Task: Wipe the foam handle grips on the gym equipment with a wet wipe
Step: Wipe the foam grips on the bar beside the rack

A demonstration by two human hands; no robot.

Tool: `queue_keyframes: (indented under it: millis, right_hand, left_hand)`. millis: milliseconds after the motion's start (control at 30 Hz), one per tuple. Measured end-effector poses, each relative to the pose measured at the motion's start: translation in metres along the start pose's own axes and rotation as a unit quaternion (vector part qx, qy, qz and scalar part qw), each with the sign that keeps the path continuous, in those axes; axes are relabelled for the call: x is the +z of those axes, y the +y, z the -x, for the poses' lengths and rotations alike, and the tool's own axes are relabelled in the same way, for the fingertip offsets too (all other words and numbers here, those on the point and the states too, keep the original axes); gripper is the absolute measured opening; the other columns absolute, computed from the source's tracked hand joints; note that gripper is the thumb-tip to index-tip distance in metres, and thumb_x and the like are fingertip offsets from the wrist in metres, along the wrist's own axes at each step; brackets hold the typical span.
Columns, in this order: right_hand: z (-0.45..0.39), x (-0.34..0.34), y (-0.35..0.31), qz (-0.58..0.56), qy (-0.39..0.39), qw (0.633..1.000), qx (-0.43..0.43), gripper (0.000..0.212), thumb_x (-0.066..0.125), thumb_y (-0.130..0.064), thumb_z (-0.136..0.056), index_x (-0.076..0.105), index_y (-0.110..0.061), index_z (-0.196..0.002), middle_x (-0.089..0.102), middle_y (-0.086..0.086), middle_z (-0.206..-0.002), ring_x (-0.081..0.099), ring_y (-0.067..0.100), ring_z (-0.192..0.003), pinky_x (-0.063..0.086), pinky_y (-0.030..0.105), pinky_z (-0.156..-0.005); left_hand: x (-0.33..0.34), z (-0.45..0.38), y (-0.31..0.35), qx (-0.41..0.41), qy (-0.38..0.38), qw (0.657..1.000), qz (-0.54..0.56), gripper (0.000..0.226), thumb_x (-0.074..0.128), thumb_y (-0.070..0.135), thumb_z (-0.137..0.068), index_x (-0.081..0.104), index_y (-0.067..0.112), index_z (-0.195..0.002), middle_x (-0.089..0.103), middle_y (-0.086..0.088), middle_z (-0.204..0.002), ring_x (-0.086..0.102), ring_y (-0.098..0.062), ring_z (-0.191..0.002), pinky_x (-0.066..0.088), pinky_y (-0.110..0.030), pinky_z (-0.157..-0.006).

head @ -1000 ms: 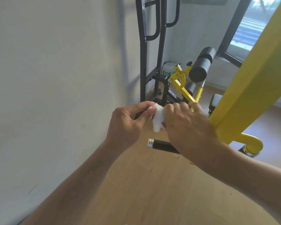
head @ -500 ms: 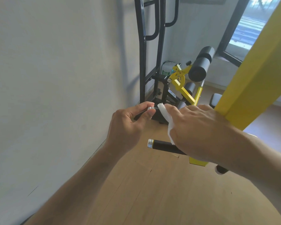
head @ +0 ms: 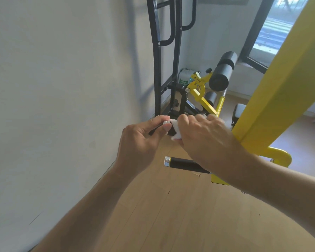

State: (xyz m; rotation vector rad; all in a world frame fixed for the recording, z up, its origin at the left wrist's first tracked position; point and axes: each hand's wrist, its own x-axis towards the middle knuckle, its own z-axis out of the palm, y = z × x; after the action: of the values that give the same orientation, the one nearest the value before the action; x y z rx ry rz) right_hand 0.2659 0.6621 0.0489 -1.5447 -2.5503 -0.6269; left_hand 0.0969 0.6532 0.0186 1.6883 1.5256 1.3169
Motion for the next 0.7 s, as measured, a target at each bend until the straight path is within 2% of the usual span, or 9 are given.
queue_keyframes:
  millis: [100, 200, 267, 333, 400, 467, 567, 633, 700]
  right_hand:
    - [0.022, -0.018, 0.013, 0.1, -0.119, 0.986, 0.054, 0.024, 0.039, -0.035, -0.101, 0.037, -0.012, -0.095, 0.064, 0.009, -0.095, 0.058, 0.027, -0.082, 0.042, 0.04, -0.082]
    - [0.021, -0.019, 0.014, 0.119, -0.133, 0.983, 0.049, 0.036, 0.033, -0.046, -0.103, 0.04, -0.012, -0.097, 0.064, 0.011, -0.095, 0.061, 0.029, -0.085, 0.041, 0.045, -0.092]
    - [0.005, -0.009, 0.005, 0.034, -0.089, 0.995, 0.024, 0.045, 0.03, -0.052, -0.101, 0.048, -0.011, -0.099, 0.064, 0.007, -0.086, 0.06, 0.027, -0.075, 0.044, 0.045, -0.083]
    - [-0.007, -0.002, -0.002, -0.017, -0.047, 0.999, -0.011, 0.05, 0.026, -0.052, -0.099, 0.052, -0.01, -0.1, 0.063, 0.006, -0.082, 0.06, 0.027, -0.07, 0.048, 0.044, -0.077]
    - [-0.003, 0.0, 0.002, 0.0, -0.054, 0.999, -0.002, 0.043, 0.032, -0.047, -0.1, 0.053, -0.01, -0.099, 0.063, 0.006, -0.083, 0.061, 0.027, -0.071, 0.048, 0.046, -0.082]
    - [0.012, -0.011, 0.011, 0.071, -0.123, 0.989, 0.043, 0.026, 0.04, -0.035, -0.099, 0.049, -0.01, -0.098, 0.064, 0.01, -0.087, 0.062, 0.03, -0.078, 0.043, 0.049, -0.094]
    - [0.028, -0.023, 0.023, 0.165, -0.212, 0.961, 0.07, 0.024, 0.031, -0.032, -0.1, 0.037, -0.009, -0.094, 0.065, 0.014, -0.098, 0.061, 0.032, -0.092, 0.031, 0.052, -0.109]
    - [0.017, -0.017, 0.013, 0.124, -0.172, 0.976, 0.054, 0.027, 0.034, -0.035, -0.101, 0.043, -0.01, -0.098, 0.065, 0.014, -0.095, 0.061, 0.032, -0.09, 0.026, 0.054, -0.112]
    - [0.001, -0.003, -0.002, 0.057, -0.11, 0.992, 0.025, 0.031, 0.036, -0.034, -0.101, 0.051, -0.007, -0.102, 0.063, 0.013, -0.088, 0.06, 0.033, -0.084, 0.031, 0.053, -0.109]
  left_hand:
    - [0.002, -0.002, -0.001, -0.001, -0.011, 1.0, 0.006, 0.022, 0.071, 0.043, -0.088, 0.077, 0.034, -0.107, 0.074, 0.029, -0.093, 0.072, -0.012, -0.074, 0.059, -0.032, -0.074]
    - [0.006, -0.003, 0.001, 0.005, -0.009, 1.0, 0.011, 0.021, 0.071, 0.037, -0.089, 0.078, 0.03, -0.108, 0.076, 0.021, -0.101, 0.069, 0.012, -0.089, 0.052, -0.009, -0.073]
    - [0.008, -0.004, 0.002, 0.001, -0.007, 1.0, 0.007, 0.021, 0.07, 0.036, -0.09, 0.078, 0.031, -0.109, 0.077, 0.02, -0.1, 0.068, 0.013, -0.087, 0.048, -0.006, -0.069]
    - [0.008, -0.004, 0.002, 0.003, -0.011, 1.0, 0.003, 0.022, 0.069, 0.036, -0.091, 0.077, 0.033, -0.112, 0.077, 0.02, -0.1, 0.072, 0.003, -0.087, 0.054, -0.019, -0.067]
    - [0.006, -0.004, 0.0, 0.009, -0.006, 1.0, -0.001, 0.021, 0.07, 0.039, -0.09, 0.077, 0.035, -0.109, 0.077, 0.022, -0.096, 0.073, -0.006, -0.08, 0.056, -0.031, -0.07]
    - [0.007, -0.005, 0.0, 0.01, -0.001, 1.0, 0.009, 0.018, 0.072, 0.039, -0.089, 0.078, 0.034, -0.105, 0.078, 0.021, -0.093, 0.07, -0.001, -0.07, 0.055, -0.024, -0.065]
    - [0.011, -0.003, 0.002, 0.009, 0.001, 1.0, 0.01, 0.021, 0.071, 0.037, -0.089, 0.078, 0.03, -0.108, 0.076, 0.022, -0.098, 0.068, 0.015, -0.084, 0.049, -0.006, -0.074]
    - [0.013, -0.002, 0.003, 0.001, 0.002, 1.0, 0.011, 0.021, 0.07, 0.036, -0.09, 0.078, 0.031, -0.109, 0.077, 0.022, -0.094, 0.068, 0.013, -0.081, 0.048, -0.006, -0.071]
    - [0.014, -0.002, 0.004, 0.002, -0.004, 1.0, 0.007, 0.022, 0.068, 0.035, -0.092, 0.076, 0.034, -0.112, 0.079, 0.016, -0.093, 0.067, 0.002, -0.07, 0.053, -0.017, -0.064]
